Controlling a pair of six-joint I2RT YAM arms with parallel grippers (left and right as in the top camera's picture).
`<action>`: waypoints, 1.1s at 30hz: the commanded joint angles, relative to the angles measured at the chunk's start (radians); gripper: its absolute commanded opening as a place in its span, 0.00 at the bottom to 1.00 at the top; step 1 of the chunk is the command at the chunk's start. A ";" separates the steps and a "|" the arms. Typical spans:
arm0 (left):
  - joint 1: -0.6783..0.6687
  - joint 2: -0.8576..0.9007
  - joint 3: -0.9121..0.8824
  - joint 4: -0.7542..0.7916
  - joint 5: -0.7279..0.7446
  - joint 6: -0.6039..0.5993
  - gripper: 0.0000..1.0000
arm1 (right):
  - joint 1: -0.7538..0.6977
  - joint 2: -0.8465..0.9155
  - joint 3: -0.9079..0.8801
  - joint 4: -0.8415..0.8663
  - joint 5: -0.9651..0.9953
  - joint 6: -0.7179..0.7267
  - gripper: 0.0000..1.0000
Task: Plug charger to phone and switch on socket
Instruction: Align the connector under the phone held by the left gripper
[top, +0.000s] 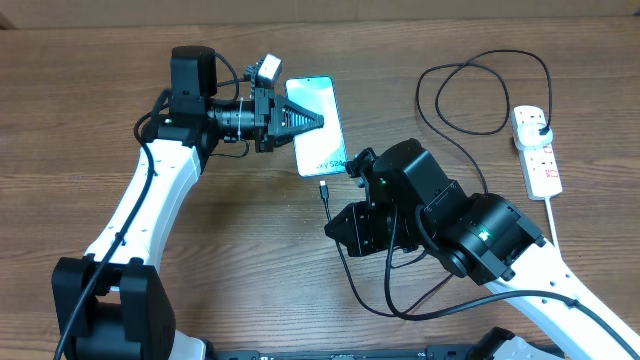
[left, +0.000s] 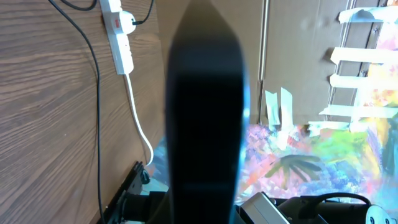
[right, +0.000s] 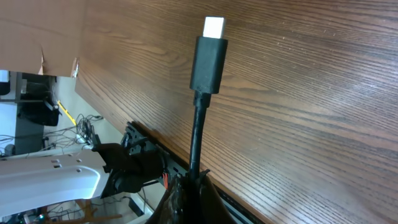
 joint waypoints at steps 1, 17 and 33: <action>0.004 0.005 0.009 0.005 0.053 0.040 0.04 | 0.004 -0.006 -0.004 0.009 0.017 0.010 0.04; 0.004 0.005 0.009 0.004 -0.005 0.102 0.04 | 0.004 -0.006 -0.004 0.008 0.042 0.010 0.04; -0.001 0.005 0.009 -0.037 0.003 0.101 0.04 | 0.004 -0.006 -0.004 0.035 0.042 0.010 0.04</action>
